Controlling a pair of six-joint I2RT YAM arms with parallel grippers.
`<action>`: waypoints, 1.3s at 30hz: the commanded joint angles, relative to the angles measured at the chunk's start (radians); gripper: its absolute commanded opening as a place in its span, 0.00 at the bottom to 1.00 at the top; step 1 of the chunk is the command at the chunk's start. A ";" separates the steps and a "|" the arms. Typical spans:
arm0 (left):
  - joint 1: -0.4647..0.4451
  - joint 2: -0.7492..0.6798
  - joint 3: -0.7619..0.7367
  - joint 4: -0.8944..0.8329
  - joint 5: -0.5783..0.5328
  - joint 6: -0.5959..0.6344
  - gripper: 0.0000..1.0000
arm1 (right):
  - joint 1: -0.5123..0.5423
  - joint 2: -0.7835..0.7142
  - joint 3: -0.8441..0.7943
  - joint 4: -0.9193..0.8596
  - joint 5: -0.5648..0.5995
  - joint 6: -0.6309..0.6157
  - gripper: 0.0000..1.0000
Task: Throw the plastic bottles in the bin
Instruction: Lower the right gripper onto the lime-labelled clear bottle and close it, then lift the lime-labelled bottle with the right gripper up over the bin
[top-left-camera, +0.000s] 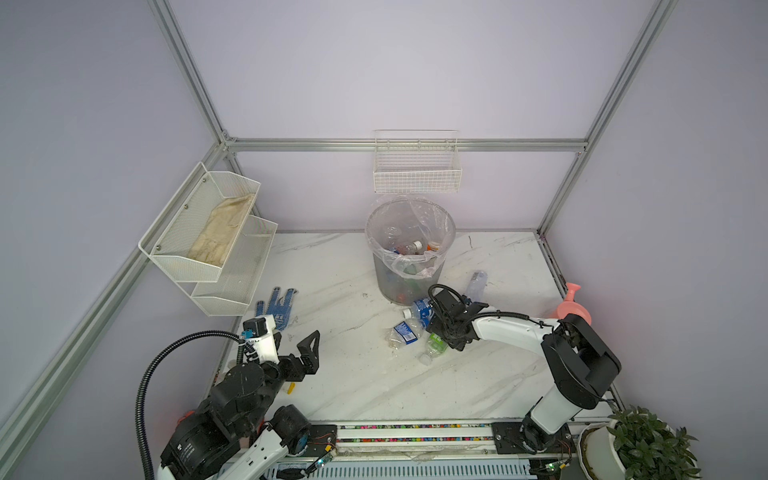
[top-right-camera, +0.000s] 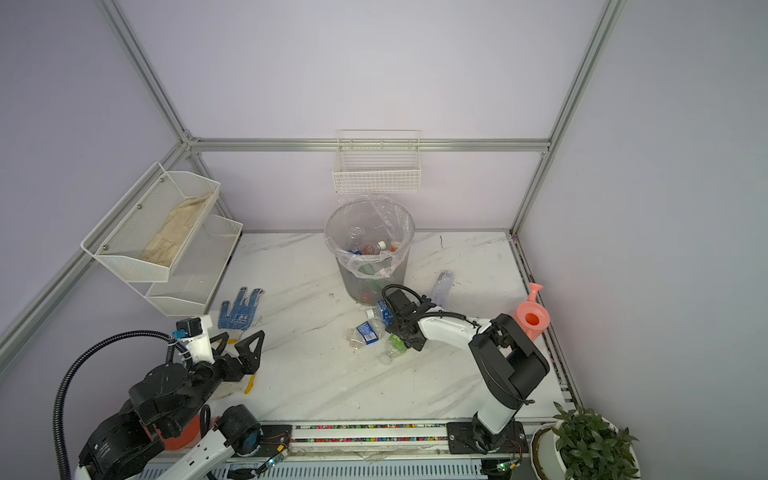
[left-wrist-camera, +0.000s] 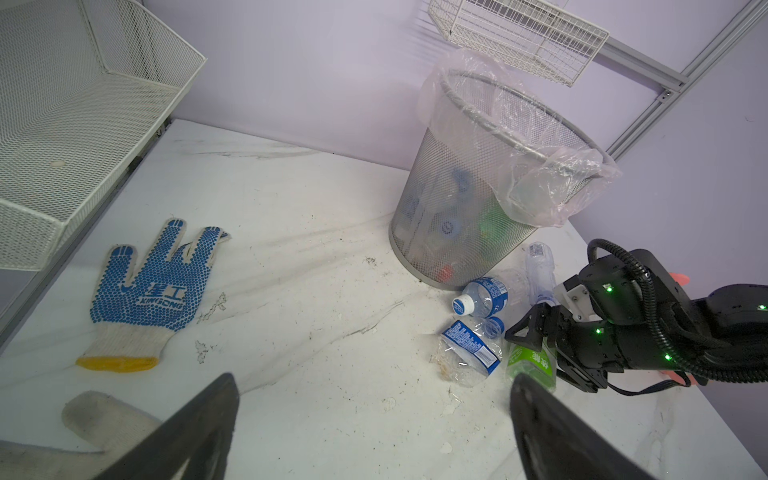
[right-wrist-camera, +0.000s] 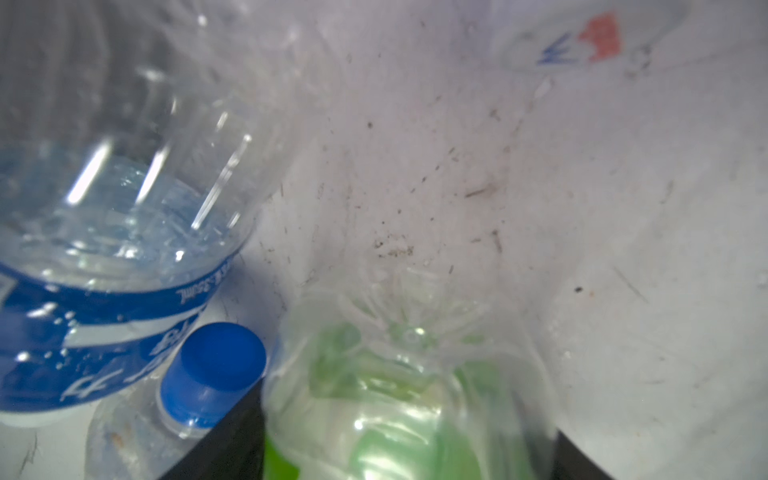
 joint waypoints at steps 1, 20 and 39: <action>-0.005 -0.003 -0.034 0.012 -0.017 0.021 1.00 | 0.003 0.019 -0.043 -0.004 0.007 0.049 0.74; -0.004 0.005 -0.031 0.010 -0.022 0.020 1.00 | 0.003 -0.173 -0.063 -0.026 0.068 0.056 0.00; -0.005 0.004 -0.031 0.010 -0.021 0.020 1.00 | 0.004 -0.365 0.168 -0.159 0.155 -0.190 0.00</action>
